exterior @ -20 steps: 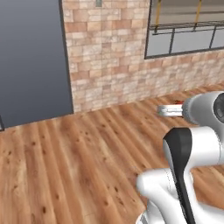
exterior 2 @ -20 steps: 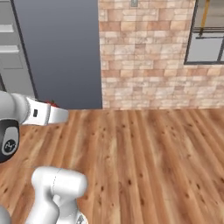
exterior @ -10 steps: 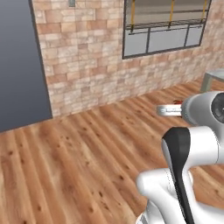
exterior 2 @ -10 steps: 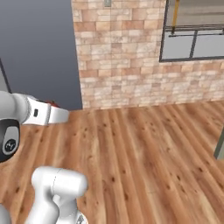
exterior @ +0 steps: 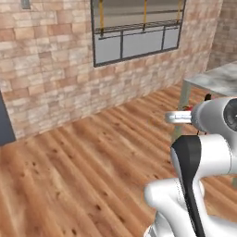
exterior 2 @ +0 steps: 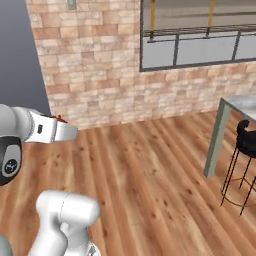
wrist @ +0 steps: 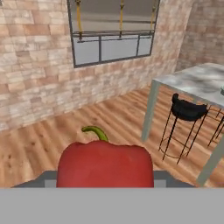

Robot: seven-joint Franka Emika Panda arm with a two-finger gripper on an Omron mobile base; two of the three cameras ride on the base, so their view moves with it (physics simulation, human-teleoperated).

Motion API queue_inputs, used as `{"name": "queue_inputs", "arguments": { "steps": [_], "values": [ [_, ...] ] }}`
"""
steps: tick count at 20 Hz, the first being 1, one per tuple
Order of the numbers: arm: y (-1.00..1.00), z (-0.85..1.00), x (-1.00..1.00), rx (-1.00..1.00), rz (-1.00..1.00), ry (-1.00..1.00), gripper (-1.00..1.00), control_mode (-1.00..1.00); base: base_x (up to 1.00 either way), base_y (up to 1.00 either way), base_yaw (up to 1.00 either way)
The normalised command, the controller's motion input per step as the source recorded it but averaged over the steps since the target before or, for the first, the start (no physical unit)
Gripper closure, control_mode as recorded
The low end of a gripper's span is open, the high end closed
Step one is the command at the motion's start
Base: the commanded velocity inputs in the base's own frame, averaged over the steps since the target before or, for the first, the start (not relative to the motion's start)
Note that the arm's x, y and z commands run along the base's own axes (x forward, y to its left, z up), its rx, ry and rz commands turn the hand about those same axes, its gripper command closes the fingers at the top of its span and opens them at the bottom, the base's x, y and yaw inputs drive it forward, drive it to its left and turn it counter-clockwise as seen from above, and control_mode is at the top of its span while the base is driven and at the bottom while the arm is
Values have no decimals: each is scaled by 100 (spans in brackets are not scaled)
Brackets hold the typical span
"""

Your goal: Place the cold items (bell pepper and tangerine) from the fridge in one tupperware on the dining counter. Place the warm items (kebab skewer and hot dog) in the stove area in another tupperware.

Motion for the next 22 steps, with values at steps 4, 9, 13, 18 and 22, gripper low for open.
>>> {"name": "queue_inputs", "arguments": {
  "steps": [4,9,13,18,22],
  "values": [
    [0,0,0,0,0,0,100,100,78,-53,-82],
    [0,0,0,0,0,0,100,100,76,-74,-71],
    [0,0,0,0,0,0,100,100,89,-95,-36],
    [0,0,0,0,0,0,100,100,100,-100,-6],
    [0,0,0,0,0,0,100,100,98,-100,0]
  ]
}}
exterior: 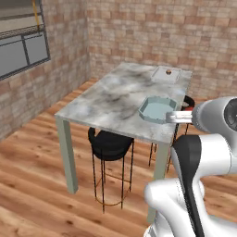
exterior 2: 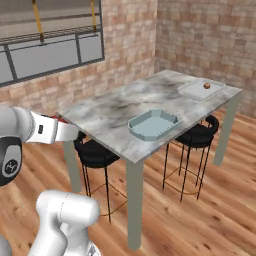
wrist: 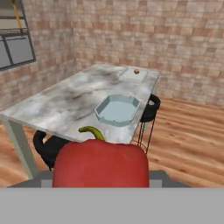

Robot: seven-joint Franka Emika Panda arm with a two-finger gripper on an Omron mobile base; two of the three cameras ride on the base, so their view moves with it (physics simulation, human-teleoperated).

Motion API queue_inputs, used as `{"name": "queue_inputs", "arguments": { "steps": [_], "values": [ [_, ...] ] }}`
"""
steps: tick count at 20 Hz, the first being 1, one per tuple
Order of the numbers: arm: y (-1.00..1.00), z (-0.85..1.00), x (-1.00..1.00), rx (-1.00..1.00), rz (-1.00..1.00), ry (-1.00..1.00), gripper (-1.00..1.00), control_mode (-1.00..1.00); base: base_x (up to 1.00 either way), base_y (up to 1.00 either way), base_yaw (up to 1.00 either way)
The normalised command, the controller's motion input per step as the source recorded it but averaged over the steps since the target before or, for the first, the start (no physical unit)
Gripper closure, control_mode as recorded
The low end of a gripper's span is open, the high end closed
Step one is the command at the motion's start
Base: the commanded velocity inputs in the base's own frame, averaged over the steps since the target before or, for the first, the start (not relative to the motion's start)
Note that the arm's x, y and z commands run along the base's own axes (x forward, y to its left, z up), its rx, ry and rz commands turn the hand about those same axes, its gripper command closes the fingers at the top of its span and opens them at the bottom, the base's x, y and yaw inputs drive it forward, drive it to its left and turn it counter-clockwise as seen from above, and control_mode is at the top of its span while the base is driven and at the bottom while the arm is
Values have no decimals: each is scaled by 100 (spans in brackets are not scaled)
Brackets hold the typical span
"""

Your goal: Place the cold items (bell pepper and tangerine) from the fridge in one tupperware on the dining counter. Place the warm items (kebab skewer and hot dog) in the stove area in another tupperware.

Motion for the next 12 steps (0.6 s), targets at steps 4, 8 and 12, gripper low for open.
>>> {"name": "queue_inputs", "arguments": {
  "steps": [4,8,12],
  "values": [
    [0,0,0,0,0,0,100,100,86,-100,0],
    [0,0,0,0,0,0,100,100,81,-100,0],
    [0,0,0,0,0,0,100,100,80,-100,0]
  ]
}}
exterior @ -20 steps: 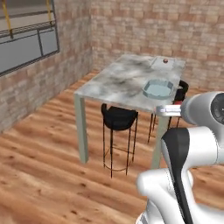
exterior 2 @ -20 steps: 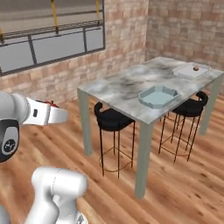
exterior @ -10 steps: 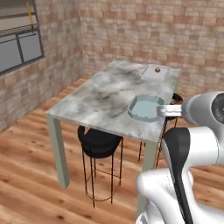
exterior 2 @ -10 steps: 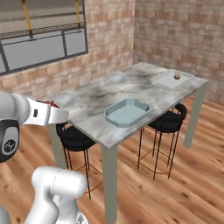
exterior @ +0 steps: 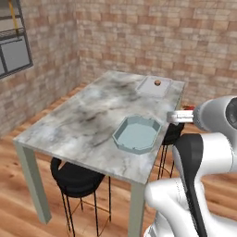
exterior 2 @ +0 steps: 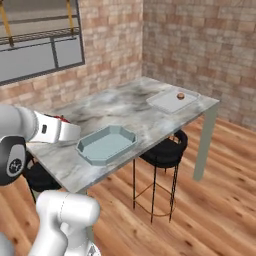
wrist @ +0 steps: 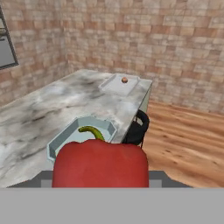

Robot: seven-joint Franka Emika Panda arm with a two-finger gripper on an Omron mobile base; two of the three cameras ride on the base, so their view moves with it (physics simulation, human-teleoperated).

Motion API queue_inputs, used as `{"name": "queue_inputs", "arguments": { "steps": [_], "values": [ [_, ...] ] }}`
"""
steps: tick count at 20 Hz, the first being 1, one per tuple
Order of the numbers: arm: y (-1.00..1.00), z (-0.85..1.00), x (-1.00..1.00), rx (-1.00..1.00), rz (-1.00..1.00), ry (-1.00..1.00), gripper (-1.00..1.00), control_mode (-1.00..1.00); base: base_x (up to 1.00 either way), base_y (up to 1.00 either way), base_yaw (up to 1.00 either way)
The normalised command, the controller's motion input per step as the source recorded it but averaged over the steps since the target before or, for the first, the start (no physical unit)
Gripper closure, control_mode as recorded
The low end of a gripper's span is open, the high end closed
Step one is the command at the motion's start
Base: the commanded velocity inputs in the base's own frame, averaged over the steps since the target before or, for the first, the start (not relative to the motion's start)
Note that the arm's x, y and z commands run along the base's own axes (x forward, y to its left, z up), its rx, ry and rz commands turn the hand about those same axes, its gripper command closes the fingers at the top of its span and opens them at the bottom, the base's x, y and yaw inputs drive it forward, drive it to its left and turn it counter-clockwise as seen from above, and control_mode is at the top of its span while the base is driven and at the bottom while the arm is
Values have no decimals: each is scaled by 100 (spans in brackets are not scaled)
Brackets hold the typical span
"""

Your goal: Place the cold items (bell pepper and tangerine) from the fridge in one tupperware on the dining counter. Place the warm items (kebab skewer and hot dog) in the stove area in another tupperware.

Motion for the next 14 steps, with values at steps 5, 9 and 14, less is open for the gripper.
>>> {"name": "queue_inputs", "arguments": {
  "steps": [5,9,14],
  "values": [
    [0,0,0,0,0,0,100,100,76,-100,0],
    [0,0,0,0,0,0,100,100,71,-100,0],
    [0,0,0,0,0,0,100,100,6,-100,0]
  ]
}}
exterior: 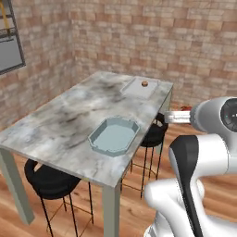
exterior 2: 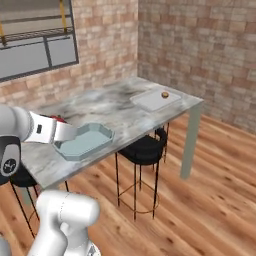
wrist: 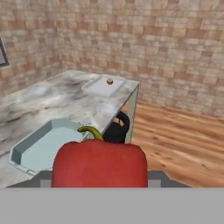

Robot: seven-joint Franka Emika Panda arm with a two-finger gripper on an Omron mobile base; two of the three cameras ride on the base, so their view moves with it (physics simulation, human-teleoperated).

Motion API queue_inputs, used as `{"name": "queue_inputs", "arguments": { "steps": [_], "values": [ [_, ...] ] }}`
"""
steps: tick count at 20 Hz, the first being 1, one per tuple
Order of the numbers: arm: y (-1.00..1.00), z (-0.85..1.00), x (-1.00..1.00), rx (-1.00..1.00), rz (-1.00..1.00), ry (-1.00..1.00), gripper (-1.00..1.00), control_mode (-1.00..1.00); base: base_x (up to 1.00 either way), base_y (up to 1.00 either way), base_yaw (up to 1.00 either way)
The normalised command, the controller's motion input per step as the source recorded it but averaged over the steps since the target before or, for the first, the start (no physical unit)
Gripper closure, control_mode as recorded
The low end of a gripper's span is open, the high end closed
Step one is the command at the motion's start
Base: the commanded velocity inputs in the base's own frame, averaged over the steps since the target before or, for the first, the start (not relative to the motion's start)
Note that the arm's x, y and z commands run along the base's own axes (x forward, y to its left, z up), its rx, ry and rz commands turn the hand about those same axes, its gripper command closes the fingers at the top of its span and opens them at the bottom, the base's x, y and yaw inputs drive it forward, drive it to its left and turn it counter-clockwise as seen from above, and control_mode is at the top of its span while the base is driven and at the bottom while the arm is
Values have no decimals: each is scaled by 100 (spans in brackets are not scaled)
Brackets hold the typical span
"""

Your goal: Place the cold items (bell pepper and tangerine) from the fridge in one tupperware on the dining counter. Place the warm items (kebab skewer and hot dog) in the stove area in another tupperware.

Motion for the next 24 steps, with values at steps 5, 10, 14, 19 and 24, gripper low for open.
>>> {"name": "queue_inputs", "arguments": {
  "steps": [5,10,14,19,24],
  "values": [
    [0,0,0,0,0,0,100,100,9,-100,0],
    [0,0,0,0,0,0,100,100,58,-100,7],
    [0,0,0,0,0,0,100,100,68,-100,18],
    [0,0,0,0,0,0,100,100,63,-90,32],
    [0,0,0,0,0,0,100,100,50,-80,45]
  ]
}}
